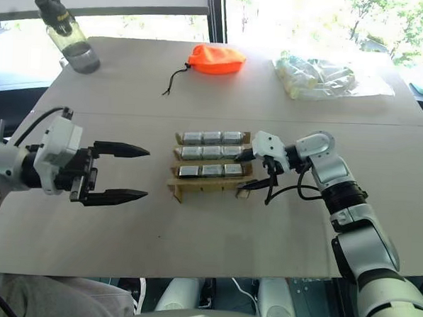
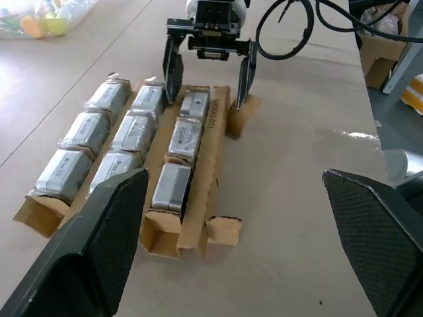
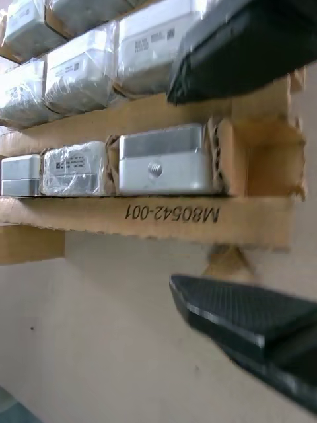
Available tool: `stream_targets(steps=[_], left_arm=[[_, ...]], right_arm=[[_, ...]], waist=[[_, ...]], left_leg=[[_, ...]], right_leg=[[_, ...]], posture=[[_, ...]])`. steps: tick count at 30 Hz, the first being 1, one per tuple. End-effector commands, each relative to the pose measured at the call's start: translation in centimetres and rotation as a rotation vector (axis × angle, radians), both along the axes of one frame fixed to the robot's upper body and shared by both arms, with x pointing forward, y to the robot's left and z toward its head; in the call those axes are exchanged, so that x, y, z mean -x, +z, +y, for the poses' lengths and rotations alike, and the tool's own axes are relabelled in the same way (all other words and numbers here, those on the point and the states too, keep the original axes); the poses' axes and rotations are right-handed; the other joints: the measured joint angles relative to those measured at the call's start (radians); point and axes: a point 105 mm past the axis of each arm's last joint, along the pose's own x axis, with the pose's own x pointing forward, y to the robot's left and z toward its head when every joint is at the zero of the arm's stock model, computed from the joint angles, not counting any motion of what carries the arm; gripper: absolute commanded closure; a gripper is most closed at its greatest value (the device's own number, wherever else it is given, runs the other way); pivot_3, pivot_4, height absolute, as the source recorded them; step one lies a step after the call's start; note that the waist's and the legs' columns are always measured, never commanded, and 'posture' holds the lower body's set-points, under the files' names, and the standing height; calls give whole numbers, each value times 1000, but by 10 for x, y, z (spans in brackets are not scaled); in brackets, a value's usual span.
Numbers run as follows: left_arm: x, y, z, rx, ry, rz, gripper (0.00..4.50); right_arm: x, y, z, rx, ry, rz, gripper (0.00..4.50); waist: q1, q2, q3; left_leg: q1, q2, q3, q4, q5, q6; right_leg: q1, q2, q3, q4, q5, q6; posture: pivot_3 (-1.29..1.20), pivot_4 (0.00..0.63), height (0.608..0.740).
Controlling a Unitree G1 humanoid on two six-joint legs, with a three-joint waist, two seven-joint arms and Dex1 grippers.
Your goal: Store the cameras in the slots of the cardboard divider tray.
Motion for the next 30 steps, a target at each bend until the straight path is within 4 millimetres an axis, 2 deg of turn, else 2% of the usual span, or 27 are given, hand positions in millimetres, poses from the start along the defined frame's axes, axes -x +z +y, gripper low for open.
stream_targets(steps=[1,7,10,14,17,21,24,30], left_arm=[[2,7,-2,-16,-7,-43,97],[5,3,-3,-15,6,-43,97],[6,-8,0,31,73,-35,97],[8,-24,6,74,170,-25,97],[4,-32,14,144,290,-39,97],[9,-52,20,151,377,-23,97],[11,-67,25,173,456,-19,97],[13,-97,34,154,546,-27,97]], right_arm=[[-2,12,-1,-26,-7,-46,63],[7,28,-9,-73,1,-51,63],[27,43,-24,-150,-18,-17,63],[51,50,-43,-207,-87,40,63],[60,42,-67,-207,-217,70,63],[62,17,-105,-182,-424,68,63],[66,3,-131,-228,-583,60,63],[81,-19,-160,-244,-756,42,63]], waist=[[0,0,0],[1,0,0],[8,1,0],[11,1,1],[16,1,0],[20,-1,0],[24,-1,0],[28,-1,-1]], left_leg=[[0,0,0,0,0,0],[-1,0,0,0,0,0],[-2,0,-1,-1,0,0],[-3,-1,-2,-1,0,0],[-2,-1,-2,-1,0,0],[0,-1,-1,-1,0,0],[1,-1,-1,-1,0,1],[1,-1,0,-1,0,1]], right_leg=[[0,0,0,0,0,0],[0,0,0,-1,0,0],[-1,-2,-1,-3,0,0],[-1,-3,-3,-3,0,0],[0,-3,-3,-2,0,0],[2,-3,-2,-2,0,0],[3,-2,-1,-2,0,0],[3,-1,0,-2,0,0]], posture=[[0,150,740],[0,150,740],[0,150,740],[0,150,740],[0,150,740],[0,150,740],[0,150,740],[0,150,740]])
